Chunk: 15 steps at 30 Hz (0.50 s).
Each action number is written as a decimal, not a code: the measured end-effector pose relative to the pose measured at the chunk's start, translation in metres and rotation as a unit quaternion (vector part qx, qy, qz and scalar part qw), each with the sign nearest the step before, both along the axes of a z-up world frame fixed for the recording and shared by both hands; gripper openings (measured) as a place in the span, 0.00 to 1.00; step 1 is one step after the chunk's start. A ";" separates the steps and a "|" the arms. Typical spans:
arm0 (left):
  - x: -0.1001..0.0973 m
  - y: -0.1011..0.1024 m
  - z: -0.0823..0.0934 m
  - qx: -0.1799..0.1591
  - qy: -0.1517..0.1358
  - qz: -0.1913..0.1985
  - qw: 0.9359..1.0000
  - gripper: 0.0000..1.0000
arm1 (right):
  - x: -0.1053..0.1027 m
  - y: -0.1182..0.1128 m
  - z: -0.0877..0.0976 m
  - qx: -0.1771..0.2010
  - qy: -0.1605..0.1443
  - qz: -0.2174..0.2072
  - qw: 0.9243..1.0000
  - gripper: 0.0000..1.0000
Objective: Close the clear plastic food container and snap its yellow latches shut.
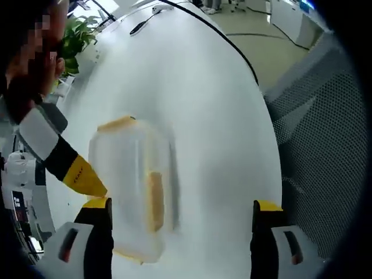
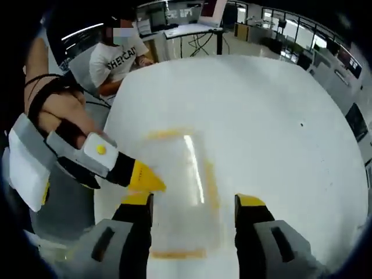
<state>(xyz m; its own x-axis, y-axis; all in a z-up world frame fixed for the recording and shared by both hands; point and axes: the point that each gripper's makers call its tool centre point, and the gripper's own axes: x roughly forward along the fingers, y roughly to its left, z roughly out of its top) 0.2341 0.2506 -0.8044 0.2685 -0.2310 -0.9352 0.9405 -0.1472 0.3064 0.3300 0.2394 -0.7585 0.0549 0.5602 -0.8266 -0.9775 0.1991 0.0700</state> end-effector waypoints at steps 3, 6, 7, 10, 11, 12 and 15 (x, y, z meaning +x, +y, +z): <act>0.001 0.004 -0.001 0.014 -0.006 -0.020 1.000 0.99 | -0.008 -0.003 -0.001 -0.004 -0.012 0.016 1.000 0.76; 0.001 -0.001 0.004 -0.013 0.011 0.001 1.000 0.99 | -0.015 -0.015 -0.008 -0.042 -0.040 0.029 0.998 0.90; 0.001 -0.002 0.004 -0.020 0.016 0.005 1.000 0.99 | -0.016 -0.016 -0.009 -0.047 -0.049 0.034 0.997 0.91; 0.007 -0.001 0.009 -0.022 0.009 0.004 1.000 0.97 | -0.025 -0.019 -0.015 -0.053 -0.048 0.031 0.997 0.97; 0.017 0.000 0.014 -0.027 -0.018 0.015 0.999 0.99 | -0.027 -0.018 -0.016 -0.052 -0.052 0.031 0.997 0.99; 0.020 0.001 0.016 -0.026 -0.018 0.014 0.999 0.99 | -0.027 -0.018 -0.017 -0.053 -0.063 0.034 0.996 1.00; 0.028 0.004 0.023 -0.046 -0.008 0.053 0.997 0.99 | -0.032 -0.021 -0.020 -0.067 -0.073 0.040 0.994 1.00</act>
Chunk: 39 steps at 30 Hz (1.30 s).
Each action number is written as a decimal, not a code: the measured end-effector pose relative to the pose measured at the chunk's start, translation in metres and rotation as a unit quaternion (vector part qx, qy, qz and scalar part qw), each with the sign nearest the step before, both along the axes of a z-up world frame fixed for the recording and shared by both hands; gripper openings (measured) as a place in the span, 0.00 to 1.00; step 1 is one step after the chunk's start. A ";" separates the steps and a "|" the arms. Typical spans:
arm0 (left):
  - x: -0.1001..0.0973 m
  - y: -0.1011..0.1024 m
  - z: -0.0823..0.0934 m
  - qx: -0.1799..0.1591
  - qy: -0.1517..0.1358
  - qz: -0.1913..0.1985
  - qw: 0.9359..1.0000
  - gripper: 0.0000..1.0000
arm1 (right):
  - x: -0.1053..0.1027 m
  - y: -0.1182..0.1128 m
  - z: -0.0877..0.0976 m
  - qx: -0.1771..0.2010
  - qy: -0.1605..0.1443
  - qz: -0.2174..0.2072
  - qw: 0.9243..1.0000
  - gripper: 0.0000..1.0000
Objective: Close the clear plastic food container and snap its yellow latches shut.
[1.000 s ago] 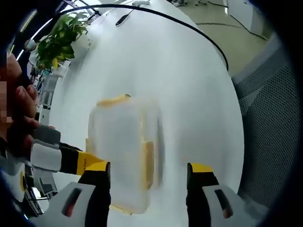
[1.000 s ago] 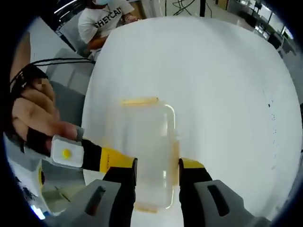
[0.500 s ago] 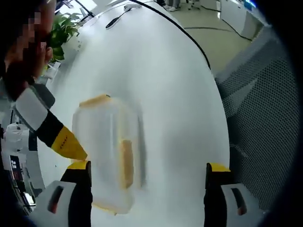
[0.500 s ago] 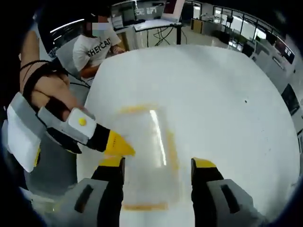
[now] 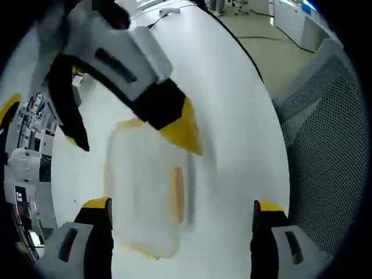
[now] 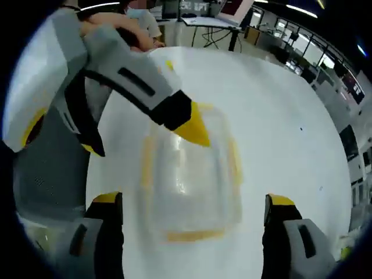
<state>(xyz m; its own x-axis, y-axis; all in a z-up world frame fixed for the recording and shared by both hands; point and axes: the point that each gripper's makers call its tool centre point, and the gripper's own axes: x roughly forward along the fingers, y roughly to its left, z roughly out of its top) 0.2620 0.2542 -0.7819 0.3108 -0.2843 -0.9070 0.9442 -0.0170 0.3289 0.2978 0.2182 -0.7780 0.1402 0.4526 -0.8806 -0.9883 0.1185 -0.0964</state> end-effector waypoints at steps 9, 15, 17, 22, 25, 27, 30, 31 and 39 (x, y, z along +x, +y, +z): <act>0.023 0.032 -0.009 0.043 0.018 0.008 0.999 0.99 | 0.001 -0.008 -0.010 -0.026 -0.019 -0.003 0.999 1.00; 0.032 0.039 -0.015 0.052 0.024 0.011 0.998 0.99 | 0.000 -0.016 -0.017 -0.044 -0.023 0.003 0.999 0.95; 0.036 0.036 -0.017 0.050 0.029 0.014 0.998 0.99 | 0.002 -0.018 -0.017 -0.046 -0.025 0.002 0.999 0.94; 0.048 0.037 -0.023 0.063 0.029 0.011 0.998 0.99 | 0.002 -0.020 -0.021 -0.061 -0.012 0.002 0.998 0.86; 0.052 0.038 -0.026 0.066 0.029 0.009 0.997 0.99 | 0.002 -0.019 -0.023 -0.063 -0.012 0.006 0.998 0.85; 0.051 0.040 -0.029 0.068 0.042 0.017 0.997 0.99 | 0.001 -0.017 -0.025 -0.064 -0.009 0.008 0.998 0.85; 0.051 0.039 -0.032 0.068 0.046 0.016 0.996 0.97 | 0.001 -0.019 -0.027 -0.072 -0.012 0.016 0.997 0.84; 0.051 0.038 -0.034 0.069 0.047 0.016 0.996 0.97 | 0.002 -0.020 -0.027 -0.072 -0.012 0.016 0.997 0.83; 0.053 0.035 -0.039 0.074 0.051 0.014 0.996 0.94 | 0.005 -0.022 -0.027 -0.080 -0.003 0.017 0.997 0.75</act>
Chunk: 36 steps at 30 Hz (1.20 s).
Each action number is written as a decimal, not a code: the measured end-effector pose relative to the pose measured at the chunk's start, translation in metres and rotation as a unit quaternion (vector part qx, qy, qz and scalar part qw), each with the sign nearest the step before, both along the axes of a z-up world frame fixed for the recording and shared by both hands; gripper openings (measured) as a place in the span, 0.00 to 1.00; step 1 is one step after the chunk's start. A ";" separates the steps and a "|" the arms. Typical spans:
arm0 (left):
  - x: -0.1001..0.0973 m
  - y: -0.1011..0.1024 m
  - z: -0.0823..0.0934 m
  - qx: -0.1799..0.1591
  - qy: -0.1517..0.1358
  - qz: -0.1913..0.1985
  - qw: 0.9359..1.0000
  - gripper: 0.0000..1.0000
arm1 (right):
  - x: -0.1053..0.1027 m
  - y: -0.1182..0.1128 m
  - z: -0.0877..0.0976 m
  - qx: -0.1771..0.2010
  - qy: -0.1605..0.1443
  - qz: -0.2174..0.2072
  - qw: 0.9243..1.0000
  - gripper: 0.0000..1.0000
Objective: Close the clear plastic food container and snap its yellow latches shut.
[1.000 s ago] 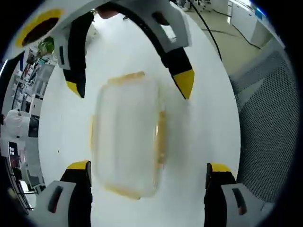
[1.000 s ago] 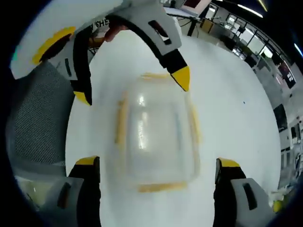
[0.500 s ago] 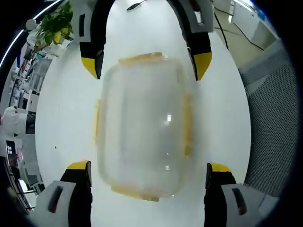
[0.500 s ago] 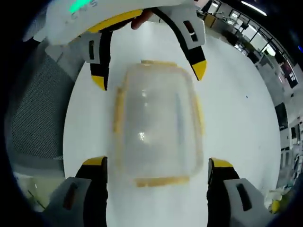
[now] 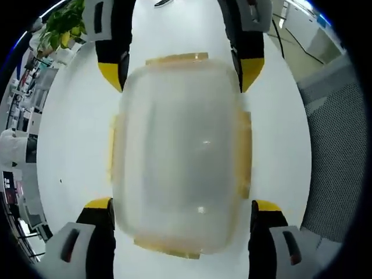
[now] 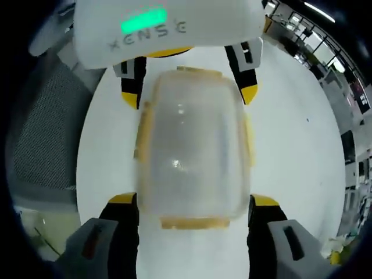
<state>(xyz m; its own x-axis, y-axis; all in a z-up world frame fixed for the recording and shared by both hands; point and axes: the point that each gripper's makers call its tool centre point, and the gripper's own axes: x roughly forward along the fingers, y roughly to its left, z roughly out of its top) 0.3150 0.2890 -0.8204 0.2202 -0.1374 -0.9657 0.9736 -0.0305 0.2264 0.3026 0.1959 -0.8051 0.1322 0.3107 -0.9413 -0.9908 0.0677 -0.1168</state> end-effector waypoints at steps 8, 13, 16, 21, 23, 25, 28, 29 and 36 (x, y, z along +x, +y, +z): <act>0.008 -0.003 0.003 -0.006 0.002 0.011 1.000 0.82 | 0.000 0.000 -0.003 -0.006 0.002 0.004 1.000 0.75; 0.005 -0.001 0.000 0.007 -0.002 0.015 1.000 0.82 | 0.000 0.000 -0.002 0.007 0.000 0.010 1.000 0.75; 0.004 0.001 -0.001 0.017 -0.011 0.018 1.000 0.82 | 0.000 0.001 -0.002 0.012 -0.001 0.017 1.000 0.75; 0.003 0.002 0.000 0.008 -0.012 0.028 1.000 0.82 | 0.000 0.002 -0.002 0.015 -0.002 0.025 1.000 0.74; 0.002 0.003 0.000 0.003 -0.012 0.031 0.999 0.82 | 0.000 0.003 -0.002 0.015 -0.003 0.027 1.000 0.74; 0.002 0.004 0.000 0.004 -0.011 0.033 0.999 0.82 | 0.000 0.004 -0.002 0.017 -0.004 0.032 0.999 0.74; -0.001 0.008 0.001 0.007 -0.007 0.038 0.999 0.82 | -0.001 0.007 -0.003 0.016 -0.002 0.036 0.999 0.74; -0.001 0.009 0.000 0.009 -0.005 0.037 0.999 0.82 | -0.001 0.008 -0.003 0.015 -0.002 0.037 0.999 0.74; -0.005 0.017 0.005 -0.001 0.030 0.033 0.999 0.81 | -0.002 0.014 -0.003 0.010 -0.003 0.044 0.999 0.74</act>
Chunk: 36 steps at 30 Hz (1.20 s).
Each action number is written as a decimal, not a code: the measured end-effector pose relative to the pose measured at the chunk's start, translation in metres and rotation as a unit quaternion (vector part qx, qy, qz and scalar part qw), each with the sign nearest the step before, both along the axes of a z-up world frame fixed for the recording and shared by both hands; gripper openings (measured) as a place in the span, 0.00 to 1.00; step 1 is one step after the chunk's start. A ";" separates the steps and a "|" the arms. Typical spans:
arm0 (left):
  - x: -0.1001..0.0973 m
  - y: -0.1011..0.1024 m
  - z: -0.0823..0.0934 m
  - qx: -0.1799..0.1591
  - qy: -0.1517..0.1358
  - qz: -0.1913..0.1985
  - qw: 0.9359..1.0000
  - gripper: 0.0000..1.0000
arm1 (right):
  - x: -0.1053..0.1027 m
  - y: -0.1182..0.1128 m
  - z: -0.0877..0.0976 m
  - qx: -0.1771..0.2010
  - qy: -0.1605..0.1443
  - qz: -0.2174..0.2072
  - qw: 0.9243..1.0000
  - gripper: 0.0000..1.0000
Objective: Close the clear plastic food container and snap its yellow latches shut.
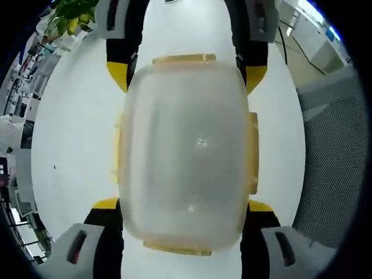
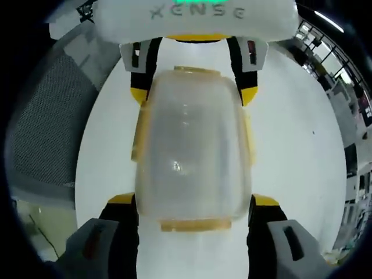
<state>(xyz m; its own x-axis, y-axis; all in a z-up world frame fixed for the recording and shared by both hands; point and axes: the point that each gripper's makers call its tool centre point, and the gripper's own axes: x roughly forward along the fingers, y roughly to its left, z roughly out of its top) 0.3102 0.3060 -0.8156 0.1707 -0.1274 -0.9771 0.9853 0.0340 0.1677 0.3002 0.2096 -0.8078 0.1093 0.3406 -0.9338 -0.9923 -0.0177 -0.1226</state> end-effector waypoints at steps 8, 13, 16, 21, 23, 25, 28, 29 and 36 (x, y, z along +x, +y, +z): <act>-0.003 0.003 0.000 -0.007 -0.003 0.008 1.000 0.80 | -0.002 0.005 0.001 0.014 0.000 0.001 1.000 0.74; -0.006 0.010 -0.001 -0.001 -0.003 0.011 1.000 0.80 | -0.004 0.013 -0.001 0.006 0.001 0.005 1.000 0.74; -0.007 0.015 -0.002 0.003 -0.002 0.015 1.000 0.80 | -0.005 0.018 -0.001 0.003 0.002 0.008 1.000 0.74; -0.007 0.026 -0.001 0.005 -0.002 0.019 1.000 0.80 | -0.004 0.027 -0.001 0.003 0.002 0.011 1.000 0.74; -0.007 0.030 -0.001 0.004 -0.001 0.020 1.000 0.80 | -0.004 0.032 -0.001 0.004 0.003 0.011 1.000 0.74; -0.008 0.035 -0.002 0.004 -0.001 0.021 1.000 0.80 | -0.004 0.036 -0.001 0.005 0.003 0.011 1.000 0.74; -0.008 0.042 -0.002 0.002 -0.001 0.022 1.000 0.80 | -0.005 0.045 -0.002 0.004 0.003 0.011 1.000 0.74; -0.008 0.044 -0.002 0.002 -0.001 0.022 1.000 0.80 | -0.004 0.047 -0.002 0.002 0.003 0.011 1.000 0.74; -0.005 0.059 -0.003 0.002 -0.001 0.025 1.000 0.80 | -0.001 0.061 -0.002 -0.006 0.004 0.015 1.000 0.74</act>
<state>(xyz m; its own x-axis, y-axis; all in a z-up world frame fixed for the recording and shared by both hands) 0.3049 0.3652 -0.8183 0.1781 -0.1145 -0.9773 0.9821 0.0822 0.1693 0.2988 0.2710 -0.8101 0.0916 0.3323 -0.9387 -0.9923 -0.0482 -0.1139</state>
